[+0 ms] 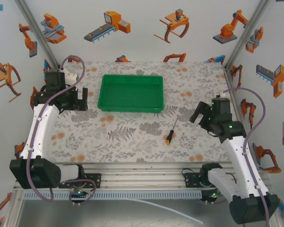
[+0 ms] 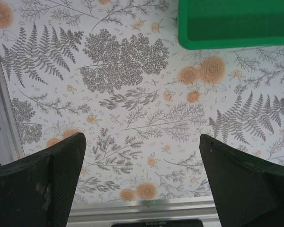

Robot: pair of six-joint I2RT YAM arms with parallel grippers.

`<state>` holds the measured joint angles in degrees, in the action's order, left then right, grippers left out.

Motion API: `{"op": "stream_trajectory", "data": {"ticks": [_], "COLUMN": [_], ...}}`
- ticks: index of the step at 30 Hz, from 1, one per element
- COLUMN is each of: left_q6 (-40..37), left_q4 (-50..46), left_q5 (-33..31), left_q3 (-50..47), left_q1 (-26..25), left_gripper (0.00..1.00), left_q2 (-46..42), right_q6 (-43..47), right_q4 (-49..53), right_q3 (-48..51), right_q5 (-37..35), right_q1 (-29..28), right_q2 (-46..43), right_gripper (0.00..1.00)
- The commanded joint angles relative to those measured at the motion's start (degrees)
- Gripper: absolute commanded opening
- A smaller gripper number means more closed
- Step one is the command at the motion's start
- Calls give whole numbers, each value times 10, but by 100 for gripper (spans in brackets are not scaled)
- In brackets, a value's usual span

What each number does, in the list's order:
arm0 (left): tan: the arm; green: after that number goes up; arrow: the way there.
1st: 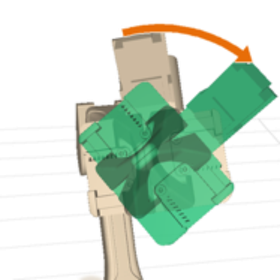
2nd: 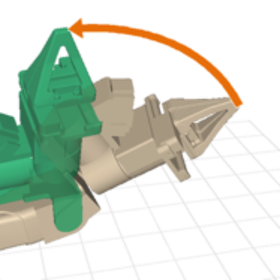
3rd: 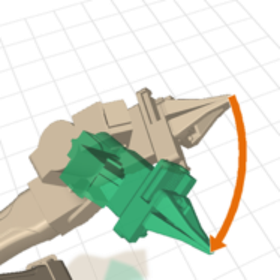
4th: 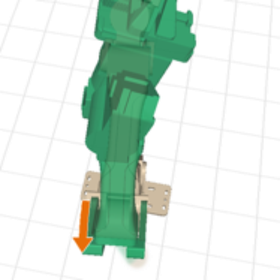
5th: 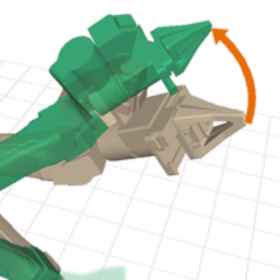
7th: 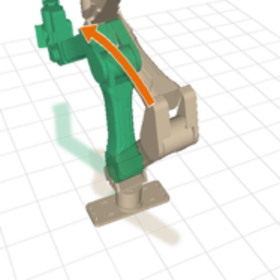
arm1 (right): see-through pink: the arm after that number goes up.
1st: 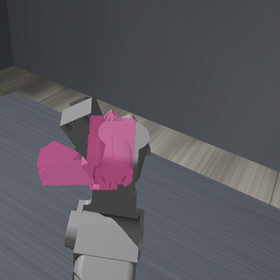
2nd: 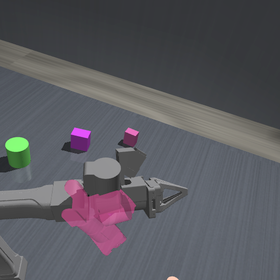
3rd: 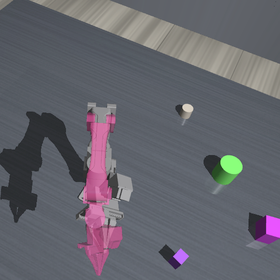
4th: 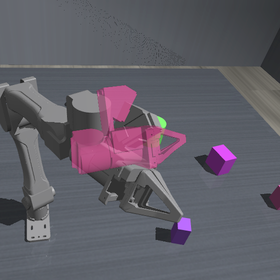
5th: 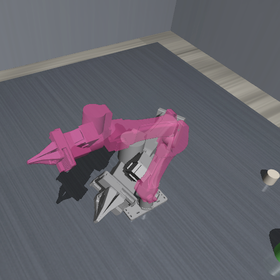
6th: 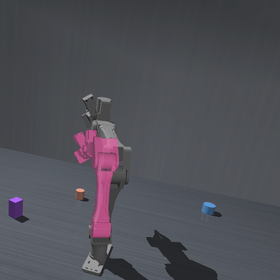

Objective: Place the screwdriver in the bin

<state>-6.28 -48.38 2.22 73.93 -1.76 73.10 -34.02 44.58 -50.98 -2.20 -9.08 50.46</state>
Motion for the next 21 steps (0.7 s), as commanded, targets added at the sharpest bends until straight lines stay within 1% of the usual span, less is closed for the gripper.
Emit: {"op": "stream_trajectory", "data": {"ticks": [1, 2, 5, 8, 10, 13, 14, 16, 21], "left_q6": [-18, -19, -17, -17, -14, -9, -8, -8, -6], "left_q4": [-54, -54, -55, -54, -53, -54, -54, -54, -53], "left_q5": [3, 2, 2, 2, -1, -2, -3, -2, 1], "left_q3": [22, 26, 32, 29, 24, 17, 15, 12, 8], "left_q1": [-4, -5, -9, -14, -17, -21, -22, -23, -27], "left_gripper": [97, 97, 97, 97, 97, 97, 97, 97, 97], "left_q2": [3, 1, -2, -7, -9, -12, -14, -18, -21], "right_q6": [-60, -76, -104, -127, -144, -154, -157, -162, -170], "right_q4": [101, 98, 70, 41, 16, -13, -16, -15, -34], "right_q3": [-14, -12, -6, -9, -8, -13, -17, -28, -34], "right_q5": [-43, -58, -62, -78, -92, -83, -88, -99, -97], "right_q1": [-80, -113, -178, -230, -256, -277, -285, -299, -310], "right_q2": [22, 28, 73, 135, 165, 226, 248, 285, 337], "right_gripper": [92, 91, 87, 84, 84, 84, 81, 80, 79]}}
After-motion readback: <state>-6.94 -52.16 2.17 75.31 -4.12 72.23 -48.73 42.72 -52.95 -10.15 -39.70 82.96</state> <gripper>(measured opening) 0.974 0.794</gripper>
